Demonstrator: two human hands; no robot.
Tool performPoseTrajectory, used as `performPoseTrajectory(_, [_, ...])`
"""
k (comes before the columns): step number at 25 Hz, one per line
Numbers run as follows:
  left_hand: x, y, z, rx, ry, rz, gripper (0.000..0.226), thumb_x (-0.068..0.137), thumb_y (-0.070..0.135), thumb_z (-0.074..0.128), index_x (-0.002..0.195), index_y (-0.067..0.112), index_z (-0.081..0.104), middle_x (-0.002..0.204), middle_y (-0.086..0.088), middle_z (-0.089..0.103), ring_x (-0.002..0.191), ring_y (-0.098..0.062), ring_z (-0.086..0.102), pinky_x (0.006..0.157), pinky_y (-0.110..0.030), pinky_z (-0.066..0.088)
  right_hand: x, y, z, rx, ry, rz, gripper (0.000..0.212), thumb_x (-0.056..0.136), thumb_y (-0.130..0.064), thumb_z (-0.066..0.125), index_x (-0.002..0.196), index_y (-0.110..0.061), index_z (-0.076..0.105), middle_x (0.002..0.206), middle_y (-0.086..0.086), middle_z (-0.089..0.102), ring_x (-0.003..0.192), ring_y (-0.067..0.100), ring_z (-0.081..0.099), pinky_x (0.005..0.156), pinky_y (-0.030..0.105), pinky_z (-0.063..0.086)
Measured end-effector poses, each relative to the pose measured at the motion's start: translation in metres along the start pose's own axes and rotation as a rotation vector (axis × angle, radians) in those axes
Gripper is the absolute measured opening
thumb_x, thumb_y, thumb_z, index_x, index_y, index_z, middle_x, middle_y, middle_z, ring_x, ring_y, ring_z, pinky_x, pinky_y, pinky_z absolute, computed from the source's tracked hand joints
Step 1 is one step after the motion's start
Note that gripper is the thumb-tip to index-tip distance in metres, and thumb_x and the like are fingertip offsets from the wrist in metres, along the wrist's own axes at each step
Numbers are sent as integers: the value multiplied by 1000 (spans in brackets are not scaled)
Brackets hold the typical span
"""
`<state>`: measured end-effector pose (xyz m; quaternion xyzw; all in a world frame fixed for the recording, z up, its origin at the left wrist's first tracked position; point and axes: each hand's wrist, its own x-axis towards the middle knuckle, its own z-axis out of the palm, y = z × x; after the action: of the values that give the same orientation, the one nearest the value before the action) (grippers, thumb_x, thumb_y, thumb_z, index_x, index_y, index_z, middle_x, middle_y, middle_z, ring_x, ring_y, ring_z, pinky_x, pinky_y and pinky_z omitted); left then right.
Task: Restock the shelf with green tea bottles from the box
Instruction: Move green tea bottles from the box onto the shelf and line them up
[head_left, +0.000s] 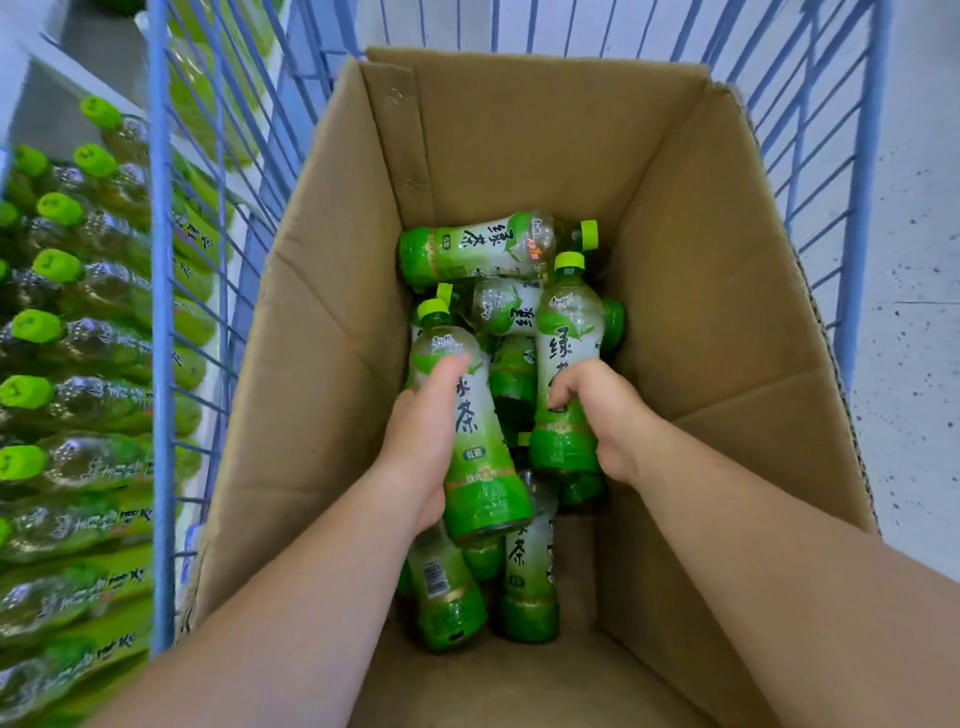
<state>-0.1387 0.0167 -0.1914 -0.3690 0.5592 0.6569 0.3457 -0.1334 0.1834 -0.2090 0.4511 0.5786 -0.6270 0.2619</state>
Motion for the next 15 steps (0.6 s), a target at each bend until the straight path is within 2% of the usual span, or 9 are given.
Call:
performPoseTrajectory(2, [-4, 5, 3, 95, 19, 67, 71, 60, 40, 82, 124, 15, 61, 116, -19, 71, 96, -38, 73, 83, -62, 59, -15, 3, 1, 43, -55, 15, 51, 25, -21, 64, 76, -13, 65, 109, 16, 62, 101, 39, 63, 97, 53, 51])
performPoseTrajectory(4, [-11, 12, 5, 198, 49, 138, 68, 57, 26, 81, 120, 15, 58, 111, -18, 70, 93, -36, 73, 81, -60, 60, -31, 4, 1, 116, -119, 3, 43, 31, -18, 62, 74, -14, 65, 86, 14, 64, 74, 33, 63, 75, 43, 54])
performPoseTrajectory(5, [-14, 15, 6, 236, 57, 166, 67, 56, 24, 80, 118, 14, 57, 108, -17, 71, 91, -35, 73, 80, -58, 61, -39, 5, 0, 142, -141, -14, 38, 35, -17, 62, 72, -14, 65, 79, 13, 63, 68, 31, 62, 69, 41, 53])
performPoseTrajectory(8, [-27, 22, 0, 331, 64, 238, 66, 53, 28, 78, 114, 13, 59, 100, -13, 71, 85, -30, 73, 73, -50, 63, -57, 5, -5, 166, -158, -75, 38, 52, -20, 63, 89, -12, 71, 82, 14, 66, 70, 31, 63, 71, 44, 54])
performPoseTrajectory(11, [-46, 26, -10, 391, 29, 325, 66, 53, 31, 76, 114, 12, 59, 96, -11, 69, 79, -27, 70, 60, -38, 57, -78, 5, -12, 150, -206, -143, 39, 73, -33, 70, 108, -15, 75, 96, 15, 77, 76, 32, 73, 68, 45, 61])
performPoseTrajectory(13, [-60, 26, -15, 414, 24, 406, 66, 51, 34, 76, 112, 14, 59, 92, -8, 69, 75, -23, 69, 57, -33, 54, -92, 7, -15, 94, -181, -197, 37, 80, -38, 73, 112, -18, 75, 102, 15, 78, 85, 33, 76, 68, 45, 63])
performPoseTrajectory(15, [-76, 26, -20, 429, 21, 475, 67, 49, 40, 74, 111, 17, 58, 90, -3, 69, 71, -16, 67, 55, -30, 51, -107, 8, -16, 46, -159, -247, 28, 86, -38, 74, 109, -21, 75, 98, 12, 79, 84, 31, 78, 62, 41, 62])
